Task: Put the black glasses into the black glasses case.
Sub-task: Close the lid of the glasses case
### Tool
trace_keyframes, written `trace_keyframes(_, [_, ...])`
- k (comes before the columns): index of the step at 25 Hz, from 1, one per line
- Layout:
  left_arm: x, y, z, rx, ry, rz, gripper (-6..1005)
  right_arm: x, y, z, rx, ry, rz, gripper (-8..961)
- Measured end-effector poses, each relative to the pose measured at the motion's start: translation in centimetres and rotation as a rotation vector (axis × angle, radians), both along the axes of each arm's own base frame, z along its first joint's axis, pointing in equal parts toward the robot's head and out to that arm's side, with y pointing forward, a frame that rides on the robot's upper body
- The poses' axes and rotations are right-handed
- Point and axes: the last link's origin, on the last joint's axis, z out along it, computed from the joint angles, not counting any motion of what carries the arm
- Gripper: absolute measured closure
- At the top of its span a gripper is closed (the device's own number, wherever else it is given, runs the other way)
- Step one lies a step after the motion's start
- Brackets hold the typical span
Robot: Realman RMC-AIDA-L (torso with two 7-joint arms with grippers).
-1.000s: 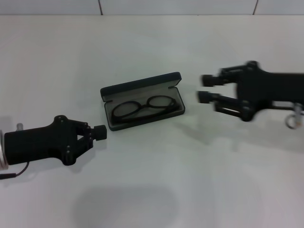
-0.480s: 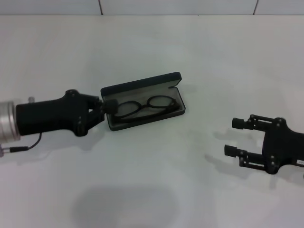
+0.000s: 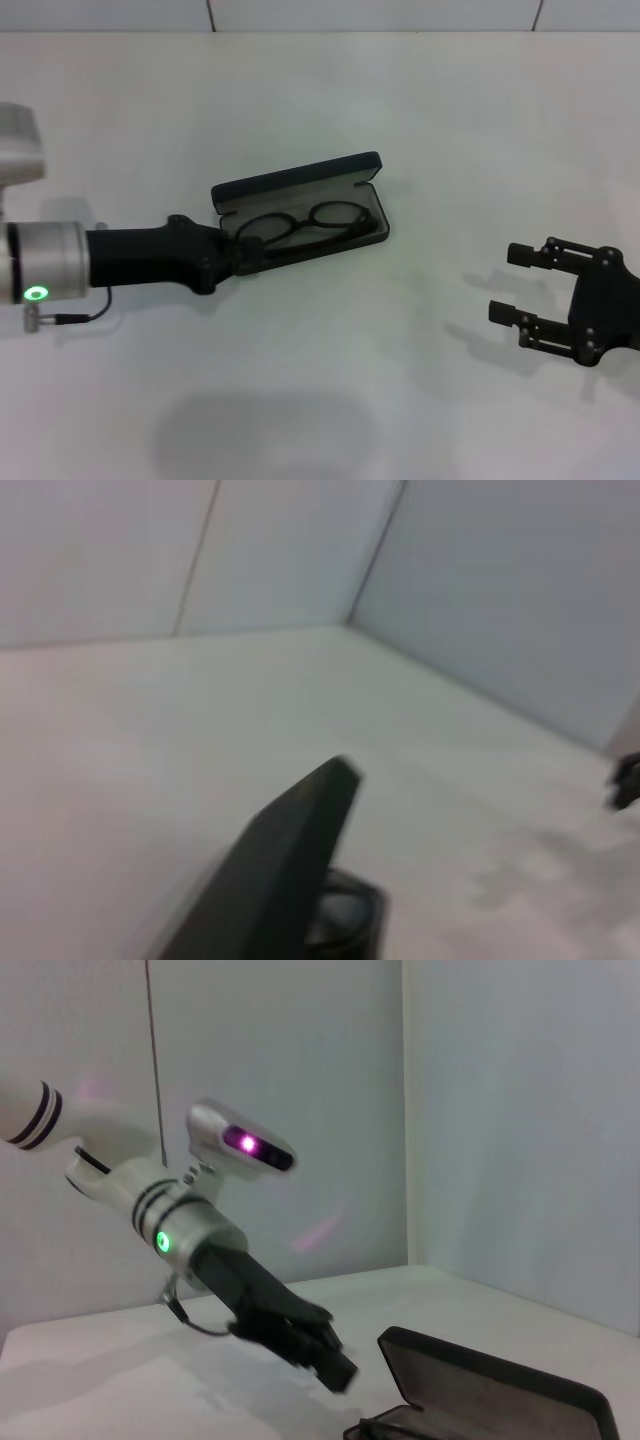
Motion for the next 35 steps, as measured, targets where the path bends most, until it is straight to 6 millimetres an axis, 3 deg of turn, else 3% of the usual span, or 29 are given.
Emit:
trace_keyframes(7, [-0.7, 1.4, -0.7, 0.085, 0.059, 0.060, 999, 0.3, -0.6, -0.3, -0.006, -0.005, 0.011, 294])
trace_keyframes(26, [-1.6, 3.4, 0.1, 0.216, 0.135, 0.095, 999, 0.0, -1.1, -0.5, -0.033, 0.019, 0.027, 294])
trace_keyframes(35, [-1.1, 2.9, 0.4, 0.186, 0.099, 0.060, 1000, -0.1, -1.2, -0.5, -0.037, 0.023, 0.032, 294])
